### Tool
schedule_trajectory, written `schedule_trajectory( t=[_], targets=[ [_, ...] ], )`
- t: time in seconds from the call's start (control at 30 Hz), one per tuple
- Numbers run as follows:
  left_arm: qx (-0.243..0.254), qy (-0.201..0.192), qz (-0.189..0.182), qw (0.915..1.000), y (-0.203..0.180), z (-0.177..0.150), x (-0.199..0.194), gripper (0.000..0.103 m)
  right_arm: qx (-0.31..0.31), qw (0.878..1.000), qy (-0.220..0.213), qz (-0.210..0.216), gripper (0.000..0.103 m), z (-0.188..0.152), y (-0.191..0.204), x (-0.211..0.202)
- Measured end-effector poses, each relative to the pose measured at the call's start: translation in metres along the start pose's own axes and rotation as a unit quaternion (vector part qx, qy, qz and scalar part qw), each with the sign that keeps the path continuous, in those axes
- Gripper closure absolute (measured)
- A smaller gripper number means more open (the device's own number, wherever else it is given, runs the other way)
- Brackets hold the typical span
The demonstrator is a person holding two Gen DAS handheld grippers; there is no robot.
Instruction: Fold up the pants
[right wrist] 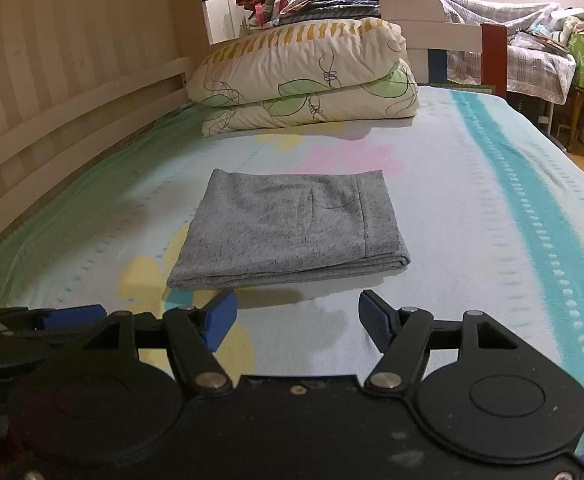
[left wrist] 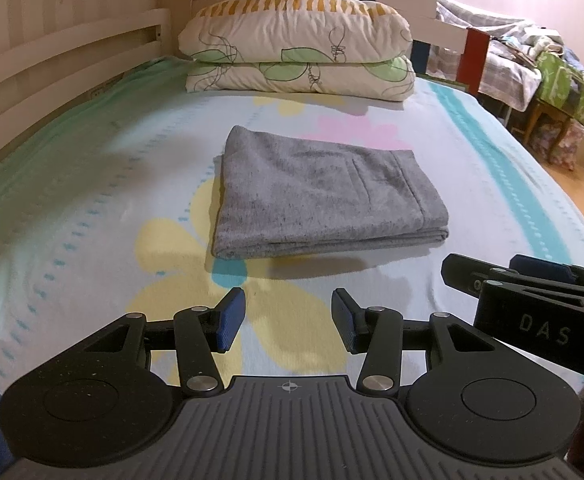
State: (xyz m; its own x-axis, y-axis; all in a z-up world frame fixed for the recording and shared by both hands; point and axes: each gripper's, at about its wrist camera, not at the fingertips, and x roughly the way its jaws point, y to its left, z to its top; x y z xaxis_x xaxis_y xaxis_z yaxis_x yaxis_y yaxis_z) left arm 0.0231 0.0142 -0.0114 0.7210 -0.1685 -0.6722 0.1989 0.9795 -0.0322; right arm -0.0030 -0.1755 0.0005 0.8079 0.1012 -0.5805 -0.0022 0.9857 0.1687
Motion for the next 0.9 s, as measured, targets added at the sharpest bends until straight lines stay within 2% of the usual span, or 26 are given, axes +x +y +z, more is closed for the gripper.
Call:
schedule_trajectory(
  t=[0.9],
  targets=[
    [-0.015, 0.035, 0.002, 0.9993, 0.000, -0.011, 0.018, 0.057, 0.001, 1.000, 0.020, 0.005, 0.033, -0.007, 0.002, 0.015]
  ],
)
